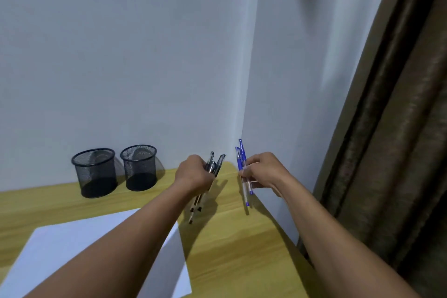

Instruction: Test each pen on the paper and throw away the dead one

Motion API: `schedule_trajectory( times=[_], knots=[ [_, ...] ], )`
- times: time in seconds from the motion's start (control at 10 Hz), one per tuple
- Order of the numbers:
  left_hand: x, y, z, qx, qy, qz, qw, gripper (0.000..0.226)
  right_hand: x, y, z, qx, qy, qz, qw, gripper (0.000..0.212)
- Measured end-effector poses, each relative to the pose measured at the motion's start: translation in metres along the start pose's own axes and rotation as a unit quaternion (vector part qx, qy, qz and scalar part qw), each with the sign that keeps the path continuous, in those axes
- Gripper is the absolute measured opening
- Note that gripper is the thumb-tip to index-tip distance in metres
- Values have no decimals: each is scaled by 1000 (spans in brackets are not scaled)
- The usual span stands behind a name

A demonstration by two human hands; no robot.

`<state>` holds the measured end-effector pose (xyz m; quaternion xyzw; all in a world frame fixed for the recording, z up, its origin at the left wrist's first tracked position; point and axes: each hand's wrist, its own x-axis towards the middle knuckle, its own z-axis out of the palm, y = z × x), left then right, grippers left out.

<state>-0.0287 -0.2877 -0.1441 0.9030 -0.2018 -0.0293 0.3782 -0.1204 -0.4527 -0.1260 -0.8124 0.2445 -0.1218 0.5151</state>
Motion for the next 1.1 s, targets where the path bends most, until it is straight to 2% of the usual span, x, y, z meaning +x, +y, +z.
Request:
schedule_trajectory(
  times=[0.2, 0.4, 0.5, 0.7, 1.0, 1.1],
  knots=[
    [3, -27, -66, -186, 129, 54, 972, 19, 0, -51, 38, 59, -22, -61, 996, 14],
    [10, -69, -143, -268, 206, 76, 938, 26, 14, -109, 111, 110, -42, -134, 984, 9],
    [18, -92, -178, -264, 251, 80, 928, 19, 22, -132, 148, 116, -42, -173, 977, 12],
    [40, -137, -211, -222, 335, 55, 914, 22, 54, -142, 209, 72, -3, -195, 978, 18],
    [49, -168, -182, -182, 308, -25, 933, 21, 58, -121, 231, -14, 4, -187, 982, 24],
    [39, -166, -183, -185, 296, -62, 935, 41, 49, -122, 223, -8, 8, -184, 983, 37]
  ],
)
